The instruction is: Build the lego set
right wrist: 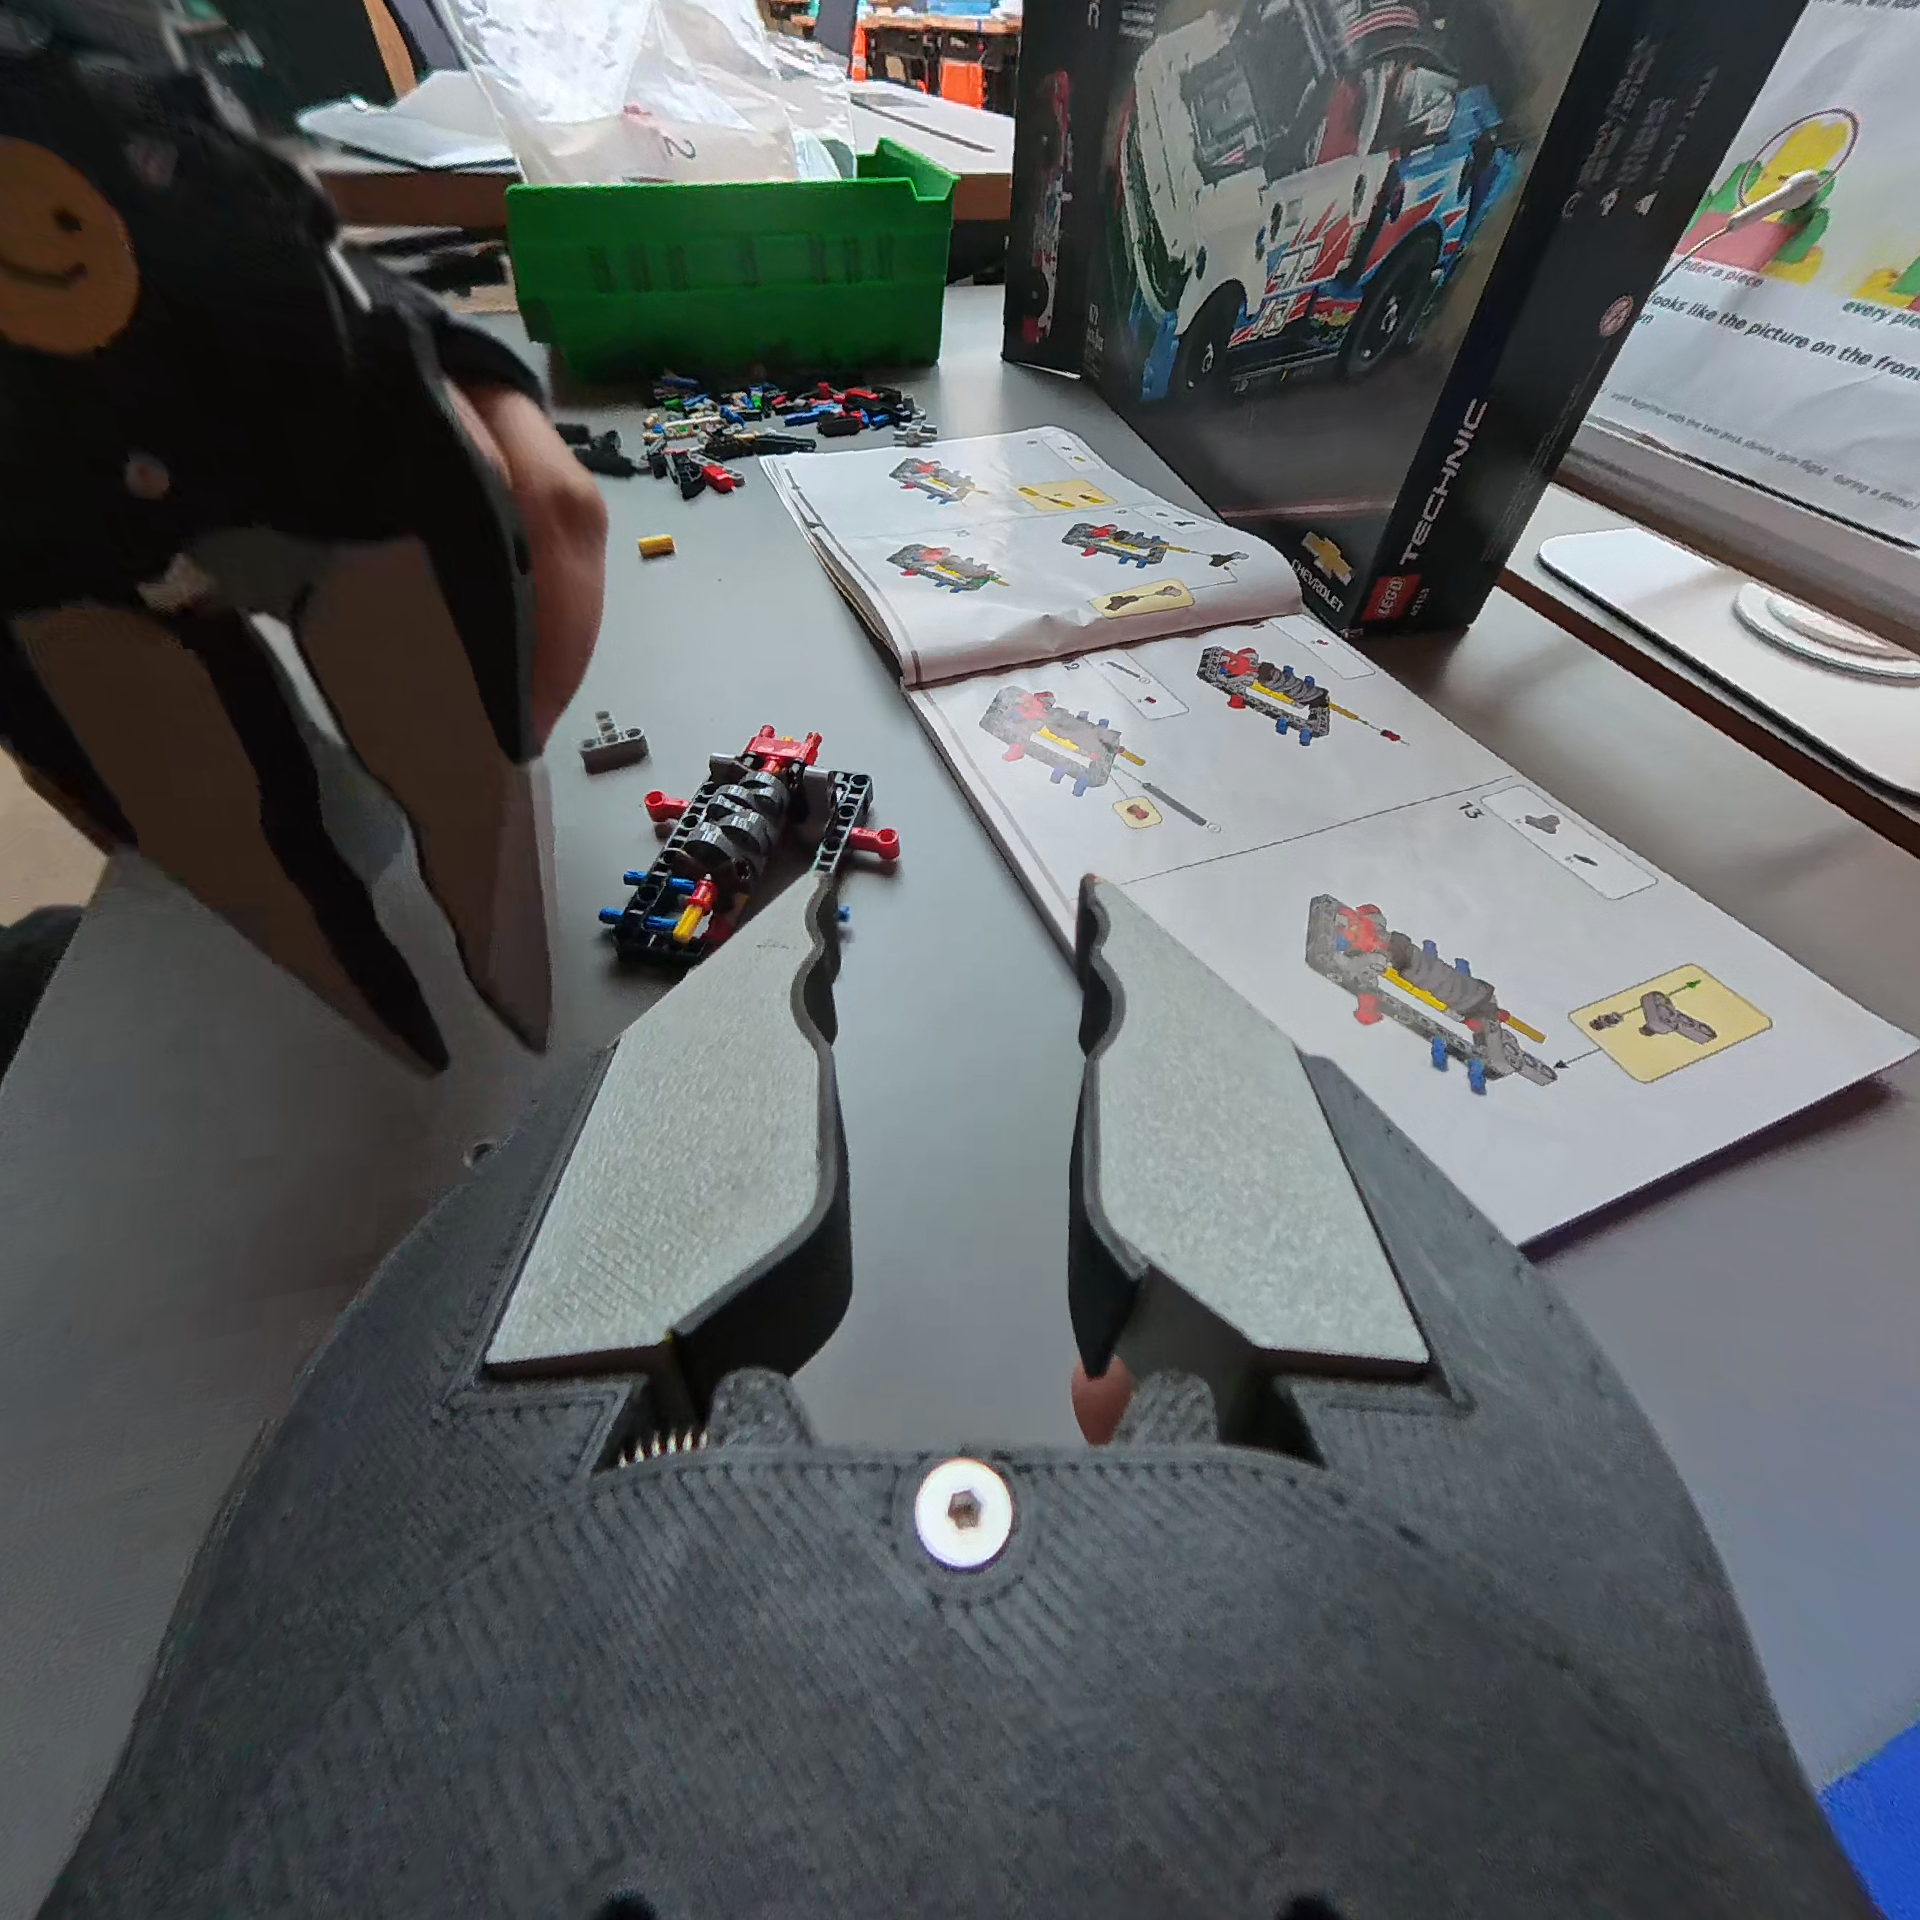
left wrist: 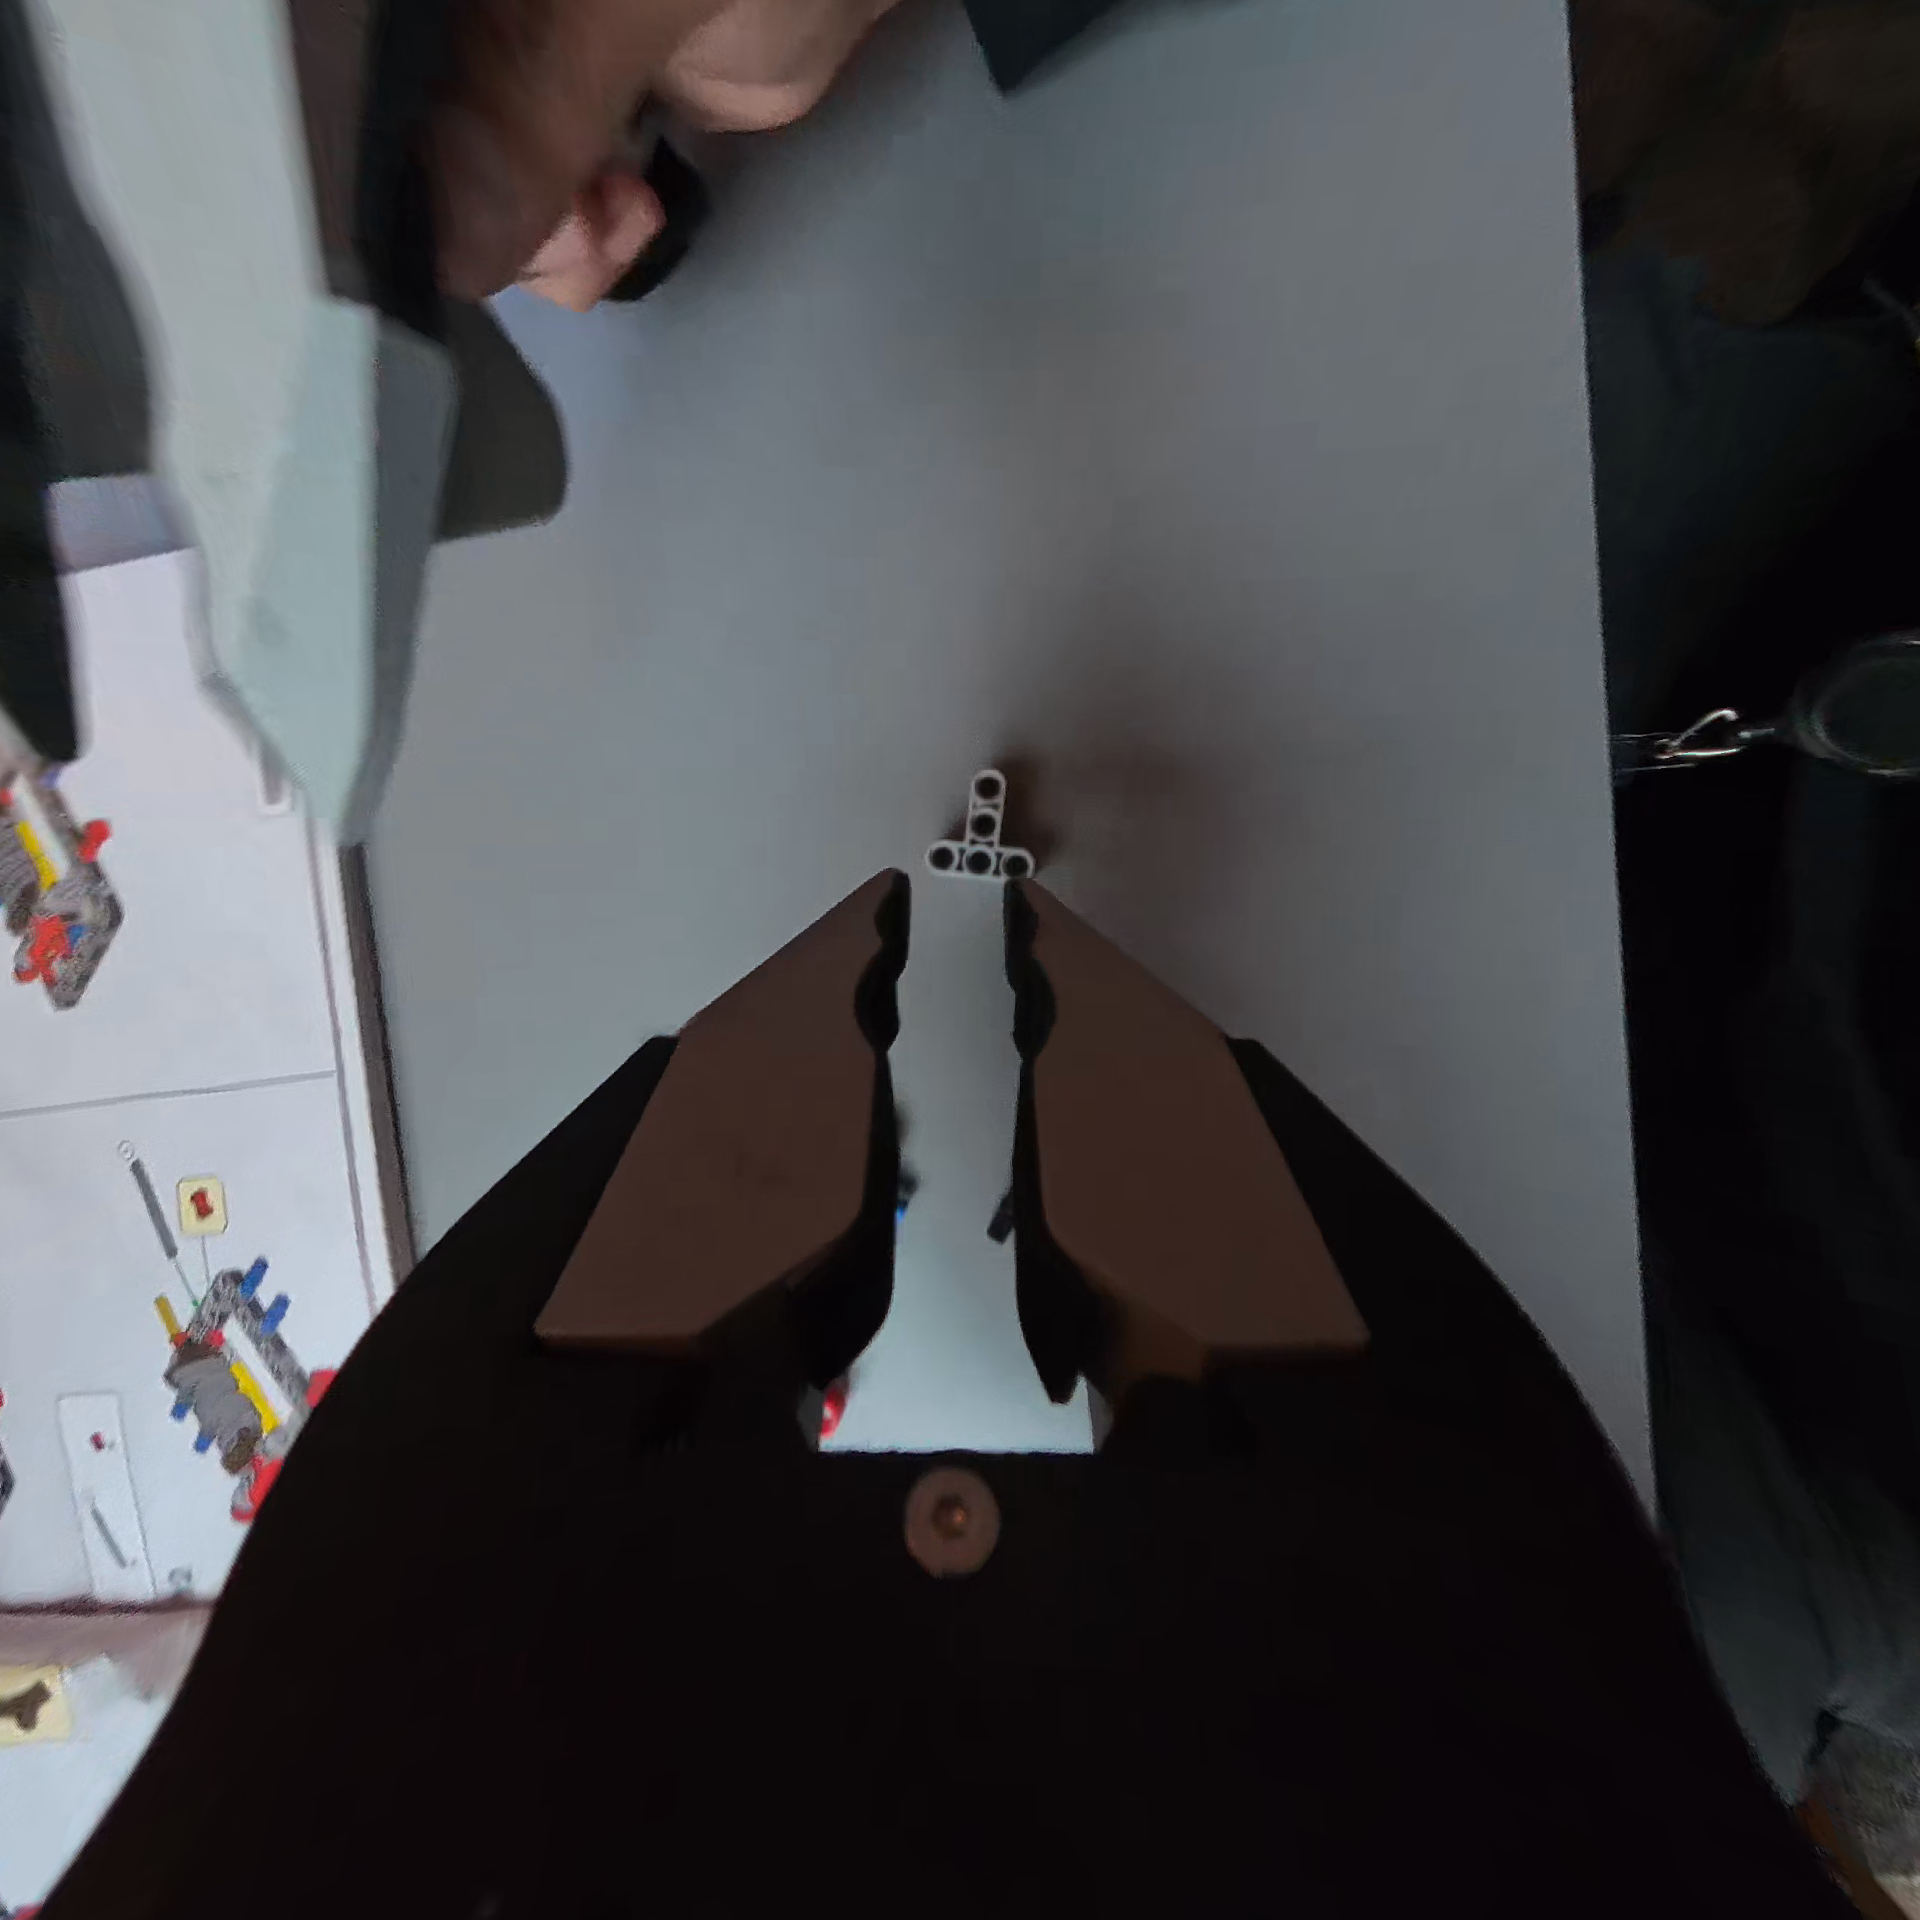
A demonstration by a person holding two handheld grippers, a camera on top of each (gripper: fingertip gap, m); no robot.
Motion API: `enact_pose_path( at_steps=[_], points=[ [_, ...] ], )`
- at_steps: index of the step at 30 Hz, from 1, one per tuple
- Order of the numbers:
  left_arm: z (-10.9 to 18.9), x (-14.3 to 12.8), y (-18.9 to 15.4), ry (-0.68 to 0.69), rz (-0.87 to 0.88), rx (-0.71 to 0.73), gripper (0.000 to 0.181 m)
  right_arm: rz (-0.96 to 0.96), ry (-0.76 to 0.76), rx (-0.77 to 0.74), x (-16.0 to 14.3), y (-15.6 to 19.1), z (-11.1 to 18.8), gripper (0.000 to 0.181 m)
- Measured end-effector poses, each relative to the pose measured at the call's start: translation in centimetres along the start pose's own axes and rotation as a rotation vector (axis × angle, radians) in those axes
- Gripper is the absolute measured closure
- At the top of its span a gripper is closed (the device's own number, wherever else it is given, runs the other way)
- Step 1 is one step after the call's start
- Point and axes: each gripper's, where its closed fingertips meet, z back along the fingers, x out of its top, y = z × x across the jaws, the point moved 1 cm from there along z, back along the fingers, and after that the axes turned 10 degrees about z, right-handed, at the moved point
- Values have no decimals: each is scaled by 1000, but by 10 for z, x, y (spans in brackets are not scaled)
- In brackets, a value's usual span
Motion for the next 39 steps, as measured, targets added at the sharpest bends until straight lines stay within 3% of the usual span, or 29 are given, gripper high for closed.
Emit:
enact_pose_path(
  at_steps=[4,6,8,10,16,25,34,39],
  points=[
    [49,-14,19,-130,75,12,158,-3,29,12,-7,8,6,138],
    [71,-33,44,-175,107,80,145,-11,50,20,-11,11,7,135],
    [81,-58,70,-175,147,135,132,10,91,32,-17,15,5,134],
    [84,-77,87,-184,208,139,133,36,126,48,-21,20,1,134],
    [79,-83,95,-349,300,-58,136,25,156,73,-25,31,5,135],
    [47,-103,92,-195,209,11,136,-57,191,154,-25,87,35,146],
    [41,-109,84,-135,250,-5,134,51,377,123,-39,108,13,156],
    [42,-110,68,-124,279,-98,139,72,432,131,-53,108,7,170]
  ],
)
